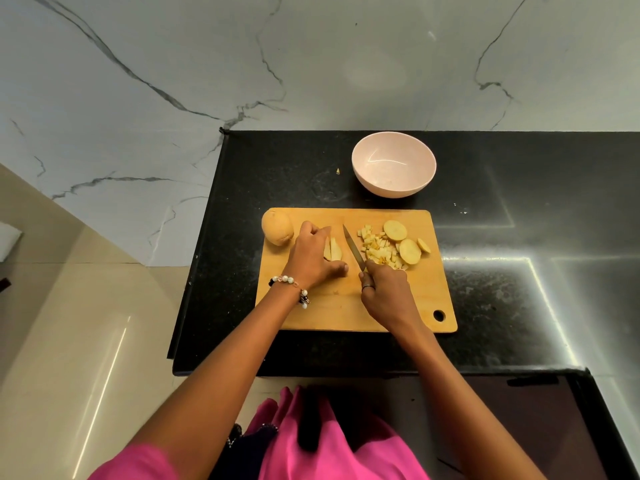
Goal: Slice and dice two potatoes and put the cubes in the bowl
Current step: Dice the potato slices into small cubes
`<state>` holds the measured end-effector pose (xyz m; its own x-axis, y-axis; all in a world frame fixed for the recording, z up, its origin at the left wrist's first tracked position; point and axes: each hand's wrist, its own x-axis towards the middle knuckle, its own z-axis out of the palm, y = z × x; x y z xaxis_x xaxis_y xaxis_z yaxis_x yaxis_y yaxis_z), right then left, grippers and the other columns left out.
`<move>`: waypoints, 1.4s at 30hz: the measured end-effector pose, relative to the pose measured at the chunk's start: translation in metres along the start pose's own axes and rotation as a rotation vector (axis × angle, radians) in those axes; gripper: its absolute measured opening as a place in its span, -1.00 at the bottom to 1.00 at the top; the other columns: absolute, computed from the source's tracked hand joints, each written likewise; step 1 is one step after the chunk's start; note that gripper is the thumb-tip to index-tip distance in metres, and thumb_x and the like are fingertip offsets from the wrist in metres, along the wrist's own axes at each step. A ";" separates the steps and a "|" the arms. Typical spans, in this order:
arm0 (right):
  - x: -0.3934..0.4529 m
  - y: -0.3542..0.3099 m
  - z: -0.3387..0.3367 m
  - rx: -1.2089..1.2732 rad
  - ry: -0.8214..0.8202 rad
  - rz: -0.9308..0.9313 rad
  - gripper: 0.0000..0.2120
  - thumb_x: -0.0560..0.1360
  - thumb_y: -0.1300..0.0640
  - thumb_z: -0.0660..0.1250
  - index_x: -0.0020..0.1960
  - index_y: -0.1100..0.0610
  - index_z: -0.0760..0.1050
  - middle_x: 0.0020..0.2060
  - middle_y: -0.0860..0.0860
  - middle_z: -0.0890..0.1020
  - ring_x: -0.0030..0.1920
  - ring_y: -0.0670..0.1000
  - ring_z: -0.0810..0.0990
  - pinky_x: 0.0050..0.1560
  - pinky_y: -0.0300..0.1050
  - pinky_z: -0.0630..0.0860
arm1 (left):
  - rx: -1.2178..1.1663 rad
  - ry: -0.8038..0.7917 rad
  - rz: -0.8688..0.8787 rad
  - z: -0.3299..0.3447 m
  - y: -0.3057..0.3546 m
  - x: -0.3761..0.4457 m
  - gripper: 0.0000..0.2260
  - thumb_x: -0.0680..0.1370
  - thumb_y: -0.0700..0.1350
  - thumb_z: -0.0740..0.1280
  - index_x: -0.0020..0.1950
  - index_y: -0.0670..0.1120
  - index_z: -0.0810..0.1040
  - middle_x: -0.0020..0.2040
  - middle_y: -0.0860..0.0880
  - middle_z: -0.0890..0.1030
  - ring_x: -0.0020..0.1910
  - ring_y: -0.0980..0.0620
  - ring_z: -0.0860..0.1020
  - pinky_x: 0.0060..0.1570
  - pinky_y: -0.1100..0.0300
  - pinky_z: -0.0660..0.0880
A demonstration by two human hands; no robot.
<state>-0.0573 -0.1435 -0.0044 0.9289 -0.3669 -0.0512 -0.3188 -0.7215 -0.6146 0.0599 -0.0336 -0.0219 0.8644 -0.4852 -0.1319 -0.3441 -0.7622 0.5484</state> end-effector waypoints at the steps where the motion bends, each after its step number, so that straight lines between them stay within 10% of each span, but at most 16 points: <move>1: 0.000 0.000 0.000 0.002 0.001 -0.001 -0.73 0.57 0.20 0.18 0.21 0.24 0.52 -0.11 0.22 0.65 -0.13 0.21 0.57 -0.26 -0.17 0.28 | -0.012 0.026 -0.031 0.002 0.002 -0.002 -0.16 0.31 0.12 0.52 0.47 -0.12 0.25 0.23 -0.09 0.33 0.19 -0.02 0.38 0.12 0.24 0.36; 7: 0.001 0.000 -0.002 0.015 0.026 0.004 -0.78 0.56 0.21 0.19 0.10 0.25 0.54 -0.17 0.21 0.64 -0.16 0.22 0.57 -0.28 -0.13 0.31 | 0.038 0.165 -0.175 0.017 0.020 -0.005 -0.46 0.42 0.05 0.46 0.28 -0.19 0.43 0.21 -0.16 0.37 0.16 -0.11 0.42 0.08 0.16 0.39; 18: -0.008 0.004 0.001 -0.131 -0.045 -0.036 -0.73 0.59 0.19 0.15 0.23 0.24 0.45 -0.08 0.21 0.62 -0.07 0.23 0.55 -0.20 -0.05 0.37 | 0.120 -0.185 0.184 -0.019 -0.007 0.009 -0.49 0.41 -0.11 0.48 0.35 0.02 0.46 0.15 0.02 0.44 0.03 0.13 0.36 0.01 0.29 0.34; 42: -0.019 -0.015 0.020 -0.215 -0.048 -0.049 -0.60 0.57 0.24 0.11 0.40 0.27 0.30 0.00 0.22 0.58 -0.01 0.22 0.53 -0.19 -0.08 0.28 | -0.035 0.093 0.083 0.003 -0.013 -0.011 -0.48 0.39 -0.03 0.49 0.32 -0.09 0.50 0.07 -0.03 0.44 -0.04 0.08 0.41 0.01 0.24 0.43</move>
<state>-0.0665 -0.1141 -0.0095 0.9505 -0.3036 -0.0658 -0.3011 -0.8481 -0.4359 0.0541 -0.0192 -0.0302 0.8643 -0.5028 -0.0086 -0.4041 -0.7046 0.5832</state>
